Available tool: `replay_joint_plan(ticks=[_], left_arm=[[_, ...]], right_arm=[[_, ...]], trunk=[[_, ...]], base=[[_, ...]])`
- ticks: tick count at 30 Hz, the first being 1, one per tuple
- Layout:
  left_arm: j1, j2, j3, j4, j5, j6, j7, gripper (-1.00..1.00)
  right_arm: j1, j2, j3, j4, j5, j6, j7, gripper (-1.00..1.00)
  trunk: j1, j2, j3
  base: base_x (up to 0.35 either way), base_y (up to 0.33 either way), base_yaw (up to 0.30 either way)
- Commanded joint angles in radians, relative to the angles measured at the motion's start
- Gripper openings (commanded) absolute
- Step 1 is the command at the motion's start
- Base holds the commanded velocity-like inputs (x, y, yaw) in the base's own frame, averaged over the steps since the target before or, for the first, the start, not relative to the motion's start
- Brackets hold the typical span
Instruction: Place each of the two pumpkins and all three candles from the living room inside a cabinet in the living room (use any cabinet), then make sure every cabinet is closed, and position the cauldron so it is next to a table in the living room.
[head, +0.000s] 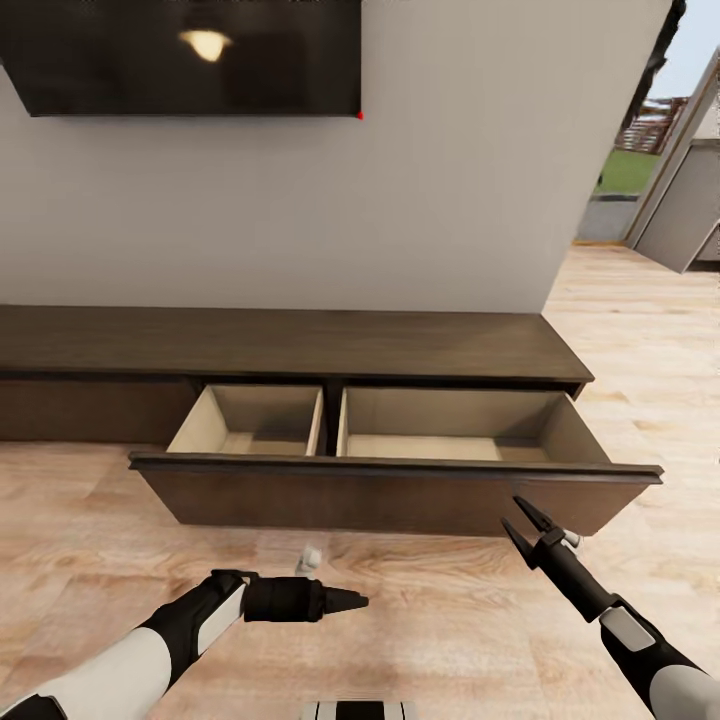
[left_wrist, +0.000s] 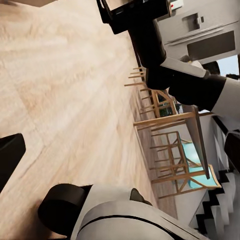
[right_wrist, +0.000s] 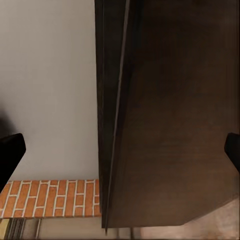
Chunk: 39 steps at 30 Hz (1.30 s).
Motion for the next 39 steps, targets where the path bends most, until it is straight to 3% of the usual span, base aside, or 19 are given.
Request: replay_joint_plan(ticks=[1, 9, 30, 33, 35, 39], left_arm=[[-0.001, 0.001, -0.006, -0.001, 0.010, 0.011, -0.001, 1.00], [-0.001, 0.001, -0.006, -0.001, 0.010, 0.011, -0.003, 1.00], [-0.001, 0.001, -0.006, 0.000, 0.011, 0.015, -0.007, 1.00], [-0.001, 0.002, -0.005, 0.000, 0.014, 0.021, -0.007, 1.00], [-0.001, 0.002, -0.005, 0.001, 0.016, 0.026, -0.007, 1.00], [-0.001, 0.001, -0.004, 0.002, 0.017, 0.032, -0.007, 1.00]], right_arm=[[0.000, 0.000, 0.002, 0.000, -0.008, 0.008, 0.001, 1.00], [0.000, -0.001, 0.003, -0.016, -0.008, 0.014, -0.072, 1.00], [0.000, 0.001, 0.003, -0.035, -0.008, 0.008, -0.090, 1.00], [0.000, 0.000, 0.003, -0.034, -0.007, 0.011, -0.095, 1.00], [0.000, 0.000, 0.004, -0.033, 0.009, 0.014, -0.122, 1.00], [0.000, -0.001, 0.002, -0.034, 0.085, 0.025, -0.206, 1.00]], trunk=[[-0.001, 0.000, -0.001], [-0.001, 0.000, -0.001], [-0.001, 0.000, -0.001], [-0.002, 0.000, 0.011], [-0.003, 0.001, 0.019], [-0.005, 0.002, 0.034]], base=[[-0.179, 0.000, 0.000], [-0.051, 0.000, 0.000], [-0.002, 0.000, 0.000], [0.000, 0.000, 0.000], [0.000, 0.000, 0.000], [0.000, 0.000, 0.000]])
